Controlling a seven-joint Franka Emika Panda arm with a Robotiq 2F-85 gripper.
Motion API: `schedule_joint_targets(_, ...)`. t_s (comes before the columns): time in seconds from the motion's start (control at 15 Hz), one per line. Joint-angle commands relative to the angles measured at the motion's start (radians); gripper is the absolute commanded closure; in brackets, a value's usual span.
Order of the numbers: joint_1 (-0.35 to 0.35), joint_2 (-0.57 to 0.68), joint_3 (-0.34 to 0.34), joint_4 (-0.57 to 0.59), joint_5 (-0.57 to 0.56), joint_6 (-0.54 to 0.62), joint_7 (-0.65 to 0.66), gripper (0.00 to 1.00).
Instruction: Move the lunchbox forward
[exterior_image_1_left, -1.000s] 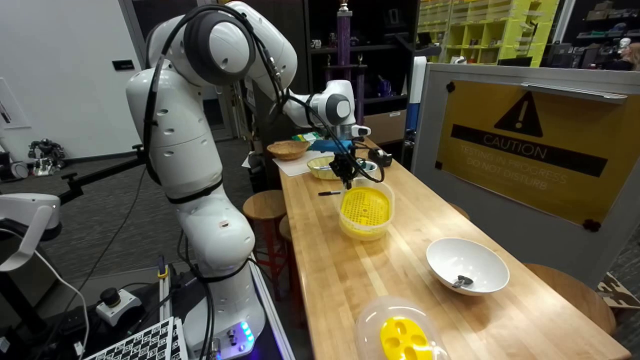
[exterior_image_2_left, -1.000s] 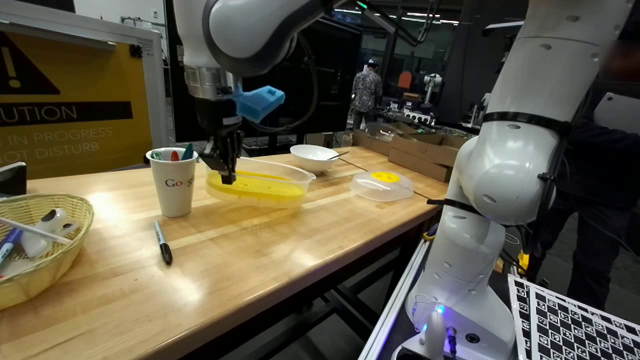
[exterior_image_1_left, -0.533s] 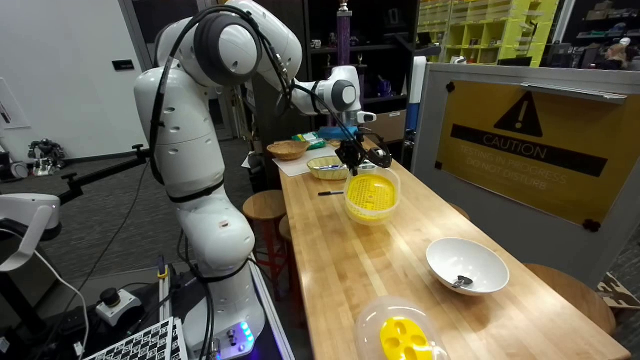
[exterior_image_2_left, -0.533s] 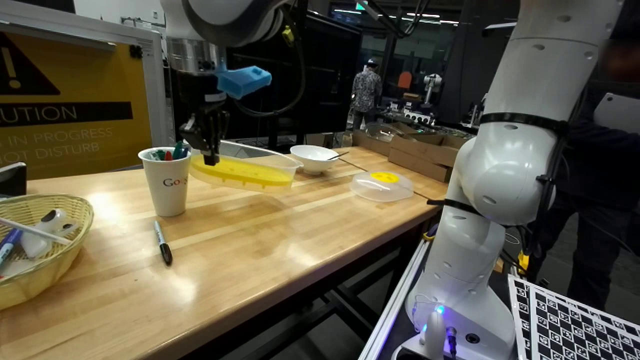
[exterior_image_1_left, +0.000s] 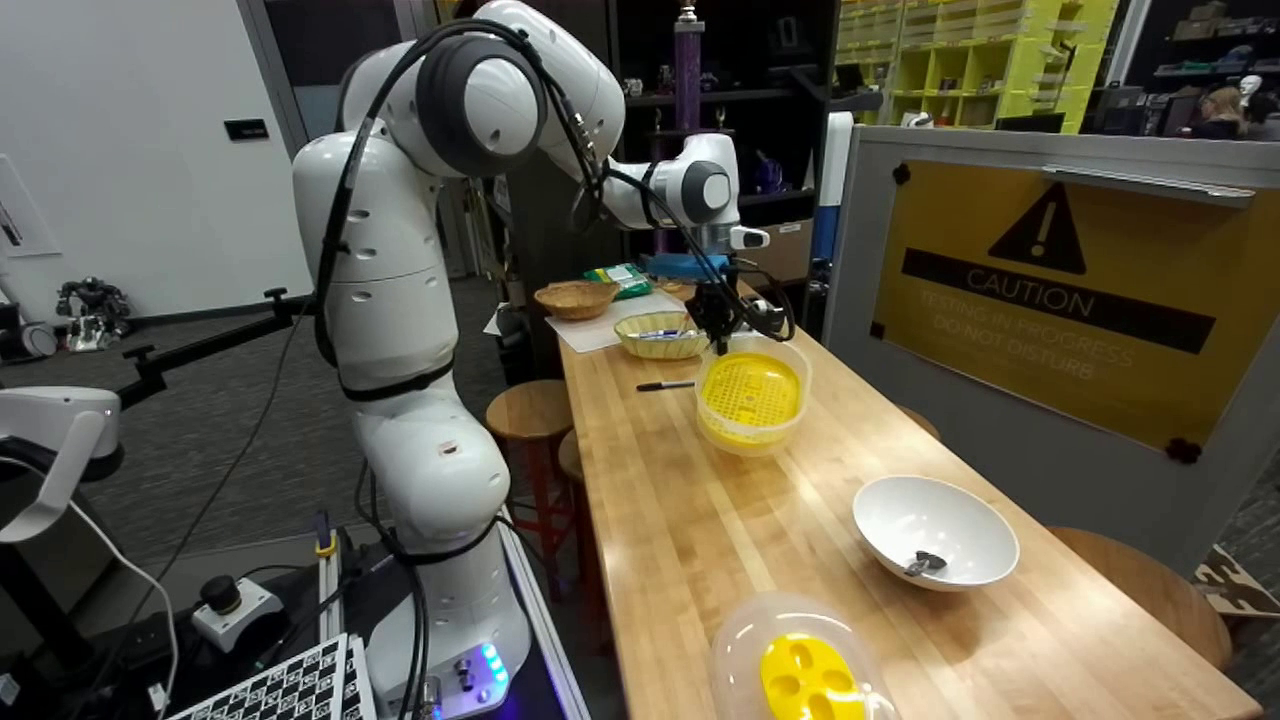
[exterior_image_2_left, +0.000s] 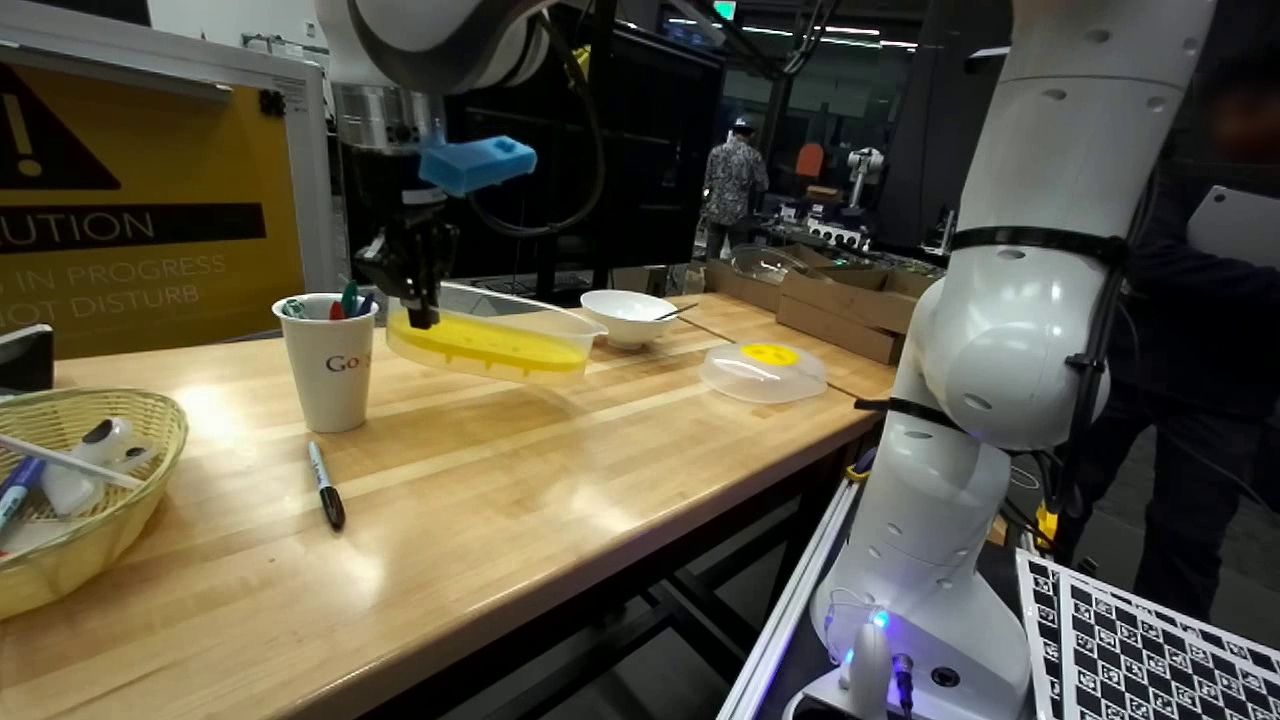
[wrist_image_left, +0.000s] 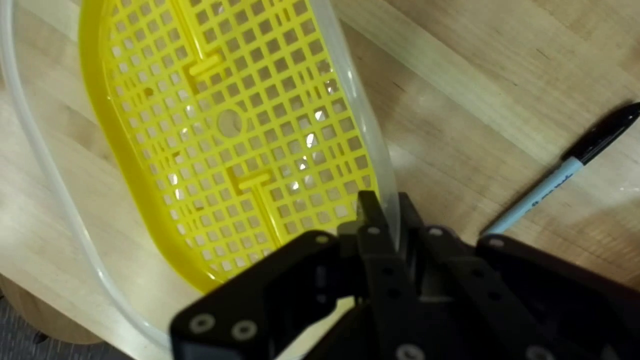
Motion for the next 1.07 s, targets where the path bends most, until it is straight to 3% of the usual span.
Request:
schedule_joint_targets(0.0,-0.015,0.025,-0.03,0.045,0.005,-0.035,0.015,0.98)
schedule_joint_targets(1.0,-0.013,0.169,-0.068,0.259,-0.012,-0.11,0.049,0.98)
